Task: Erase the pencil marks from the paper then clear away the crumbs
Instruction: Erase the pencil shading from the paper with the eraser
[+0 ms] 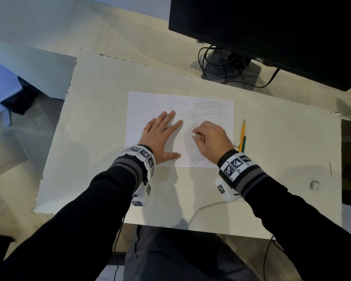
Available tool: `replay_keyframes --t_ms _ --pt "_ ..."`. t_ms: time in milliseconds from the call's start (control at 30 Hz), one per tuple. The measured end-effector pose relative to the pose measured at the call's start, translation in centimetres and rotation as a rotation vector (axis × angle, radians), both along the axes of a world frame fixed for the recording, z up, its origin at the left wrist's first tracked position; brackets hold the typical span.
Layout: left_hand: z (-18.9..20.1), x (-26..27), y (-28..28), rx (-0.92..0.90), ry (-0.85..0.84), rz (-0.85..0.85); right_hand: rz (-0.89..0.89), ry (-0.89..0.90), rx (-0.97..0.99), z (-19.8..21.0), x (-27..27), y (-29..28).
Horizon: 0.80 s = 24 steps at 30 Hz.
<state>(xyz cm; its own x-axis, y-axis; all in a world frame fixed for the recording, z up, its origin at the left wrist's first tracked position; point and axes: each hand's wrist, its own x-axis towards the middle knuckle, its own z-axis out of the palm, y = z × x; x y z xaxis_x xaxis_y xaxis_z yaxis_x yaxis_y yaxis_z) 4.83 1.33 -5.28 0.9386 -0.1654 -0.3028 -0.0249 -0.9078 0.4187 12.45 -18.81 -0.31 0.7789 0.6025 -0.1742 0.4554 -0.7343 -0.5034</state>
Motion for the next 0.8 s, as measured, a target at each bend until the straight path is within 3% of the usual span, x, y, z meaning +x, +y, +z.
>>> replay_keyframes --t_ms 100,267,400,567,700,800 --pt "0.0 0.0 -0.1 -0.005 -0.002 -0.001 0.204 0.061 -0.021 0.2 -2.0 0.3" --pt "0.2 0.1 0.0 -0.012 0.009 0.0 -0.036 0.017 0.013 -0.3 0.4 -0.1" --pt "0.1 0.1 -0.1 -0.005 0.013 -0.004 0.129 0.103 -0.014 0.4 -1.9 0.8" --pt "0.1 0.1 -0.1 0.005 0.015 -0.007 -0.065 -0.001 0.016 -0.2 0.7 0.5" --pt "0.2 0.1 -0.1 0.007 0.022 -0.01 0.164 0.042 -0.016 -0.1 -0.7 0.8" --pt "0.4 0.1 0.0 0.006 0.021 -0.008 -0.004 -0.029 0.009 -0.6 1.3 0.2"
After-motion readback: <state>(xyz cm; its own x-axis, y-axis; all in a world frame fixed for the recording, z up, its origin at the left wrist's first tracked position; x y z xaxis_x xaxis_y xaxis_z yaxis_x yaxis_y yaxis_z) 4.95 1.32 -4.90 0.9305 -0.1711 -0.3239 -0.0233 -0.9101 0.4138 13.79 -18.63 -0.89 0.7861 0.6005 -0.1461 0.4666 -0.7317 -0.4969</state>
